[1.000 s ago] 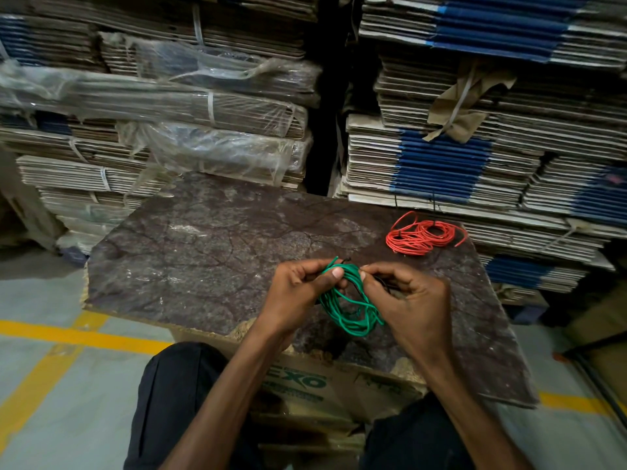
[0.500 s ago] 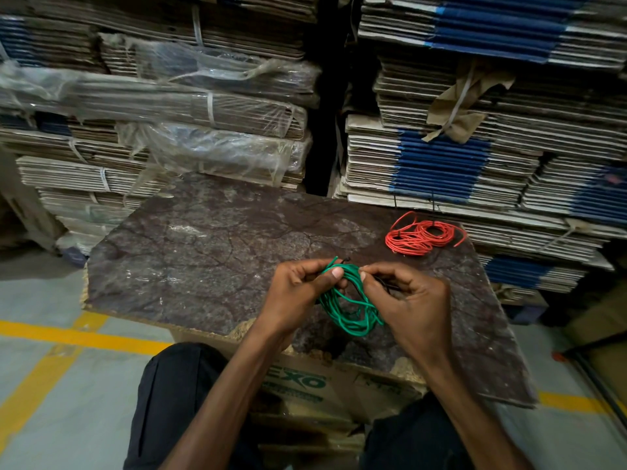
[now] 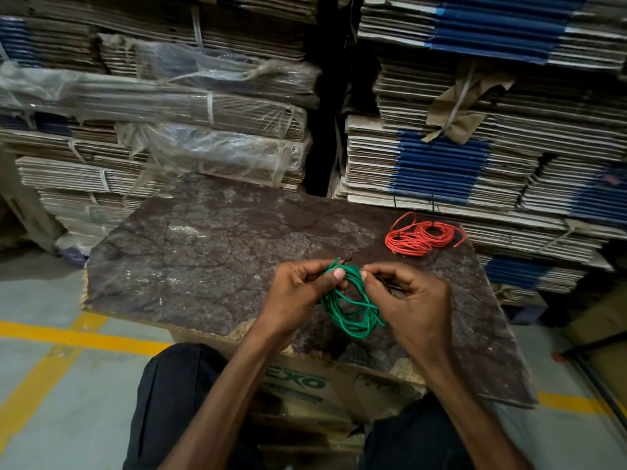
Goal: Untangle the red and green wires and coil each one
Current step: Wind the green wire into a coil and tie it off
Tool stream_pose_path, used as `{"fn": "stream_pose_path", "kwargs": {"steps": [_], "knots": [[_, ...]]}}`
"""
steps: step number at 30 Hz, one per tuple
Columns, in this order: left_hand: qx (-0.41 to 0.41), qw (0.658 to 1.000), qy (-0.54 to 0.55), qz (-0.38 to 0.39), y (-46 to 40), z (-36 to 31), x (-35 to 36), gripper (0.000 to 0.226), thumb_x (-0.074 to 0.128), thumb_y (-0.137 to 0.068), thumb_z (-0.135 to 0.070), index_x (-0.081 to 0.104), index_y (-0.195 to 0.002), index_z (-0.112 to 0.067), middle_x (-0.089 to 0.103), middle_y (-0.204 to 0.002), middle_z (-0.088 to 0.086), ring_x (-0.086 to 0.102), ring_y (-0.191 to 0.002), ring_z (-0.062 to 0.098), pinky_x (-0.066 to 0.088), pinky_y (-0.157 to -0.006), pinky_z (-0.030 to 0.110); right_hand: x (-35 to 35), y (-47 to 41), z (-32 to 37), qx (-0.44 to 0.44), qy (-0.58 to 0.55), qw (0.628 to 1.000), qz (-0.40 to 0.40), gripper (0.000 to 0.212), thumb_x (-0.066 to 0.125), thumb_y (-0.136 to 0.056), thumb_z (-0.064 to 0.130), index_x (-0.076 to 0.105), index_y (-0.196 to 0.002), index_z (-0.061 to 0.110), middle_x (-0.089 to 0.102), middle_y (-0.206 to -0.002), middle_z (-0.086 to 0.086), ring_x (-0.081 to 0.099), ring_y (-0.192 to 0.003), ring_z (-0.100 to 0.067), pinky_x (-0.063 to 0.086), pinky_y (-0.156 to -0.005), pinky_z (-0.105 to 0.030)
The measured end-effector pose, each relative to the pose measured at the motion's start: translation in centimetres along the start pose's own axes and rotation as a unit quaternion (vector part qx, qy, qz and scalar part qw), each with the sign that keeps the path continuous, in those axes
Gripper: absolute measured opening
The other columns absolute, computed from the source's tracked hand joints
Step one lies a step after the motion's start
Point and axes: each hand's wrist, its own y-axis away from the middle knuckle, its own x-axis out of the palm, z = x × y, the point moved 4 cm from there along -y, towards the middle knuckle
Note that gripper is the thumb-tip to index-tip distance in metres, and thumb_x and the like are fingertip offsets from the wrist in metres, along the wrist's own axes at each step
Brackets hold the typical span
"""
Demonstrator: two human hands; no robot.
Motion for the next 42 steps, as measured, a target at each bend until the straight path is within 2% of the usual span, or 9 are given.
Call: {"fn": "stream_pose_path", "kwargs": {"steps": [9, 15, 20, 23, 27, 30, 35, 38, 42], "knots": [[0.046, 0.996, -0.066, 0.038, 0.0, -0.3, 0.4, 0.019, 0.062, -0.089, 0.001, 0.072, -0.104, -0.006, 0.072, -0.078, 0.001, 0.062, -0.072, 0.004, 0.05, -0.071, 0.017, -0.2, -0.1, 0.1, 0.008, 0.025, 0.999, -0.022, 0.014, 0.077, -0.08, 0.005, 0.077, -0.088, 0.017, 0.074, -0.079, 0.013, 0.069, -0.072, 0.002, 0.051, -0.067, -0.013], [0.07, 0.986, -0.125, 0.087, 0.4, -0.8, 1.0, 0.028, 0.061, -0.09, 0.002, 0.069, -0.109, -0.017, 0.072, -0.077, -0.018, 0.063, -0.077, -0.007, 0.046, -0.073, 0.012, -0.1, -0.3, -0.6, 0.029, 0.033, 0.999, -0.005, 0.014, 0.079, -0.079, 0.01, 0.078, -0.091, 0.017, 0.075, -0.085, 0.009, 0.07, -0.079, 0.0, 0.052, -0.07, -0.016], [0.056, 0.987, -0.134, 0.067, 0.3, -0.3, 0.5, 0.023, 0.062, -0.09, 0.0, 0.072, -0.107, -0.013, 0.073, -0.076, -0.01, 0.063, -0.074, 0.002, 0.049, -0.071, 0.019, -0.1, -0.8, -0.2, 0.152, -0.105, 0.981, 0.052, 0.008, 0.075, -0.082, 0.018, 0.078, -0.088, 0.014, 0.076, -0.083, 0.001, 0.068, -0.074, -0.004, 0.05, -0.065, -0.017], [0.054, 0.986, -0.142, 0.066, 0.3, -0.3, 0.5, 0.023, 0.063, -0.09, -0.001, 0.072, -0.103, -0.017, 0.075, -0.08, -0.008, 0.064, -0.077, 0.003, 0.051, -0.074, 0.022, -0.2, -1.2, -1.0, 0.249, -0.133, 0.955, 0.094, 0.019, 0.066, -0.087, 0.03, 0.077, -0.091, 0.015, 0.076, -0.088, -0.003, 0.063, -0.076, -0.007, 0.045, -0.061, -0.021], [0.055, 0.982, -0.164, 0.072, 0.2, -0.3, 0.5, 0.02, 0.064, -0.09, -0.005, 0.074, -0.107, -0.011, 0.076, -0.094, -0.002, 0.065, -0.084, 0.006, 0.054, -0.079, 0.033, 0.2, -2.0, -1.2, 0.276, -0.101, 0.939, 0.177, 0.013, 0.068, -0.088, 0.025, 0.076, -0.094, 0.017, 0.073, -0.089, -0.001, 0.056, -0.074, -0.004, 0.038, -0.054, -0.015], [0.063, 0.978, -0.182, 0.077, 0.3, -0.5, 0.6, 0.018, 0.064, -0.09, -0.011, 0.075, -0.103, -0.007, 0.076, -0.093, 0.003, 0.064, -0.083, 0.008, 0.054, -0.078, 0.039, 0.4, -2.6, -1.1, 0.275, -0.11, 0.935, 0.194, 0.004, 0.071, -0.085, 0.017, 0.072, -0.087, 0.014, 0.066, -0.074, 0.004, 0.052, -0.063, -0.002, 0.036, -0.05, -0.014], [0.052, 0.976, -0.193, 0.087, 0.4, -0.7, 0.7, 0.022, 0.064, -0.09, -0.004, 0.074, -0.094, -0.023, 0.074, -0.082, -0.016, 0.063, -0.078, -0.003, 0.05, -0.071, 0.02, 0.7, -3.2, -1.2, 0.276, -0.113, 0.932, 0.206, 0.005, 0.064, -0.09, 0.011, 0.066, -0.086, 0.014, 0.056, -0.066, 0.009, 0.047, -0.057, -0.001, 0.036, -0.049, -0.016], [0.044, 0.97, -0.227, 0.075, 0.3, -0.3, 0.8, 0.012, 0.065, -0.087, -0.024, 0.076, -0.087, -0.027, 0.075, -0.08, -0.01, 0.063, -0.075, 0.003, 0.053, -0.069, 0.036, 0.8, -3.8, -1.3, 0.274, -0.12, 0.939, 0.171, 0.011, 0.06, -0.093, 0.009, 0.063, -0.084, 0.014, 0.063, -0.07, 0.005, 0.048, -0.057, -0.003, 0.038, -0.049, -0.017], [0.035, 0.957, -0.275, 0.081, 0.1, -0.1, 1.2, 0.018, 0.06, -0.084, -0.041, 0.073, -0.089, -0.031, 0.073, -0.077, 0.005, 0.065, -0.069, 0.025, 0.052, -0.066, 0.053, 0.9, -4.4, -0.7, 0.218, -0.081, 0.967, 0.101, 0.015, 0.055, -0.096, 0.008, 0.06, -0.084, 0.015, 0.065, -0.061, 0.005, 0.052, -0.054, -0.005, 0.041, -0.052, -0.018]]}}
